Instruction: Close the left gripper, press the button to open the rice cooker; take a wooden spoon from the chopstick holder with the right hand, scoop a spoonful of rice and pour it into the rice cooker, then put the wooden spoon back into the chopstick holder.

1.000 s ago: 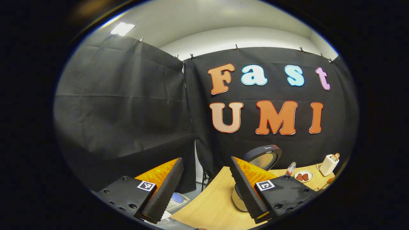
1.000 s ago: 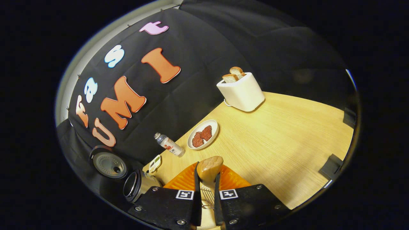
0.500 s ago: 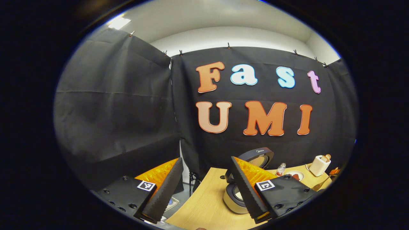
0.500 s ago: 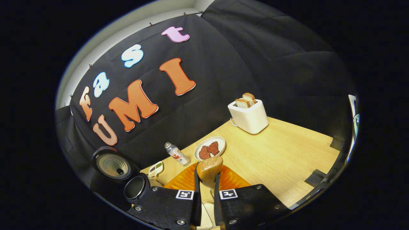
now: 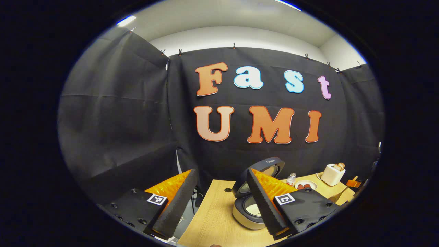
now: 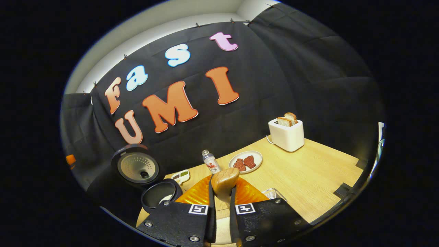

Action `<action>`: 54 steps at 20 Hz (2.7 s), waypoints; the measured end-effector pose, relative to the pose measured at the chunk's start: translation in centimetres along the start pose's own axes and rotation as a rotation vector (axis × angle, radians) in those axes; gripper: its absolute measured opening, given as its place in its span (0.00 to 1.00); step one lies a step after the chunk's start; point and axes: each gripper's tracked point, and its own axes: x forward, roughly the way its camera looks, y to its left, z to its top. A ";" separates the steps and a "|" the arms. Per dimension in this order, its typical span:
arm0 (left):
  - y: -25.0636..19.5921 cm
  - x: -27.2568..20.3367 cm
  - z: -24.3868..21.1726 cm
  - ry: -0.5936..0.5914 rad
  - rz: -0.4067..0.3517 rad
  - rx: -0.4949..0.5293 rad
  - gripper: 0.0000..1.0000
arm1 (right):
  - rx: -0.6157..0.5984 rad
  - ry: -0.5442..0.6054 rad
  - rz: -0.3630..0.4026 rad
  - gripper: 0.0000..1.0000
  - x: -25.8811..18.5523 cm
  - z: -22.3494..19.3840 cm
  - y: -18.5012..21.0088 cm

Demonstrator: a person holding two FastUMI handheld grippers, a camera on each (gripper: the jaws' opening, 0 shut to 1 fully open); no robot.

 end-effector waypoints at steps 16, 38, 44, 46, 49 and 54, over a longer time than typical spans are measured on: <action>1.4 -0.2 -2.0 0.036 -0.030 0.038 0.98 | -0.358 0.184 -0.103 0.15 0.5 -12.1 -0.1; 4.4 -1.0 -3.4 0.055 0.000 -0.005 0.96 | 0.291 0.261 -0.123 0.15 0.2 -15.6 4.1; 3.7 -1.2 -3.8 0.061 0.016 -0.026 0.96 | 0.535 0.298 -0.097 0.15 1.0 -15.8 2.9; 3.6 -1.3 -3.8 0.059 0.021 -0.015 0.96 | 0.633 0.302 -0.078 0.15 1.1 -15.7 2.8; 3.4 -1.4 -3.4 0.051 0.025 -0.020 0.96 | 0.707 0.303 -0.070 0.15 1.1 -15.7 2.2; 3.0 -1.7 -3.0 0.042 0.021 -0.012 0.98 | 0.826 0.274 -0.071 0.15 0.7 -14.1 0.2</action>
